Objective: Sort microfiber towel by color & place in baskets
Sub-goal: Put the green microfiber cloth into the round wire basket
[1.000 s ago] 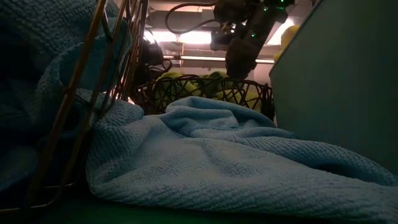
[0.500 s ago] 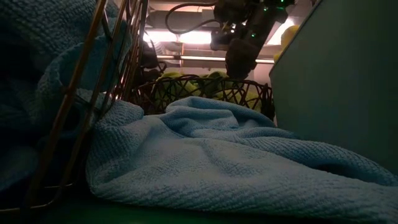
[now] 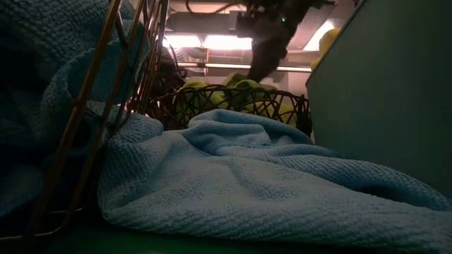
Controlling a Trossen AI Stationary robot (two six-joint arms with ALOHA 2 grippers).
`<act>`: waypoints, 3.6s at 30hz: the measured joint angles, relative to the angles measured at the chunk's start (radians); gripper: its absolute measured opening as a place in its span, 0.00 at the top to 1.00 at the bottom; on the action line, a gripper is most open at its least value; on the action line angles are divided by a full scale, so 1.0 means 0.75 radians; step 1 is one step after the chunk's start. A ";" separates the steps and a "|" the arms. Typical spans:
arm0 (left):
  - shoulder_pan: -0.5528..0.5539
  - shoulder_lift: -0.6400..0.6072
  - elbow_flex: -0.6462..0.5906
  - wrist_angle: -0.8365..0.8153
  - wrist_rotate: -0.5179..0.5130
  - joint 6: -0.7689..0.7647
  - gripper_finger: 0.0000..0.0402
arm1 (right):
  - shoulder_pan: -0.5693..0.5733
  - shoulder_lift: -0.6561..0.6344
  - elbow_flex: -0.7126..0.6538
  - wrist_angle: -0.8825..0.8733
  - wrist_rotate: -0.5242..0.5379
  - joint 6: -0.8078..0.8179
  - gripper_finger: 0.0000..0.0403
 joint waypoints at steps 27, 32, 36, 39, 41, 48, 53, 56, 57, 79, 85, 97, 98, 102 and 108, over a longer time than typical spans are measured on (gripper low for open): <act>-0.091 0.000 0.000 0.206 0.202 -0.754 0.52 | 0.001 0.004 0.152 -0.198 0.001 -0.014 0.65; -0.150 0.000 0.000 0.521 0.190 -0.866 0.52 | 0.001 0.004 0.152 -0.198 0.001 -0.016 0.65; -0.178 0.027 0.003 0.596 0.111 -0.827 0.52 | 0.001 0.004 0.152 -0.199 0.001 -0.020 0.65; -0.183 0.071 0.001 0.570 0.049 -0.825 0.52 | 0.001 0.004 0.152 -0.198 0.001 -0.020 0.65; -0.178 0.095 0.000 0.573 0.020 -0.827 0.52 | 0.001 0.004 0.152 -0.199 0.001 -0.020 0.65; -0.145 0.159 0.000 0.477 0.038 -0.901 0.52 | 0.001 0.004 0.152 -0.198 0.001 -0.043 0.65; -0.145 0.165 -0.001 0.376 -0.005 -0.877 0.52 | 0.001 0.004 0.152 -0.198 0.001 -0.089 0.65; -0.144 0.165 0.000 0.353 -0.036 -0.860 0.52 | 0.001 0.004 0.152 -0.198 0.001 -0.090 0.65; -0.144 0.165 -0.001 0.350 -0.048 -0.860 0.52 | 0.001 0.004 0.152 -0.198 0.001 -0.091 0.65; -0.183 0.155 0.000 0.721 0.104 -0.961 0.52 | 0.001 0.004 0.152 -0.198 0.059 -0.121 0.65; -0.194 0.177 0.000 0.750 -0.021 -0.841 0.52 | 0.000 0.004 0.152 -0.198 0.058 -0.121 0.65; -0.146 0.286 0.000 0.717 -0.039 -0.735 0.52 | 0.000 0.002 0.152 -0.197 0.058 -0.121 0.65; -0.142 0.290 0.000 0.710 -0.029 -0.747 0.52 | 0.000 0.002 0.152 -0.197 0.057 -0.121 0.65; -0.126 0.291 0.000 0.689 -0.027 -0.752 0.52 | 0.000 0.001 0.152 -0.197 0.057 -0.121 0.65; -0.091 0.290 0.000 0.556 -0.017 -0.755 0.52 | 0.000 0.001 0.152 -0.197 0.057 -0.121 0.65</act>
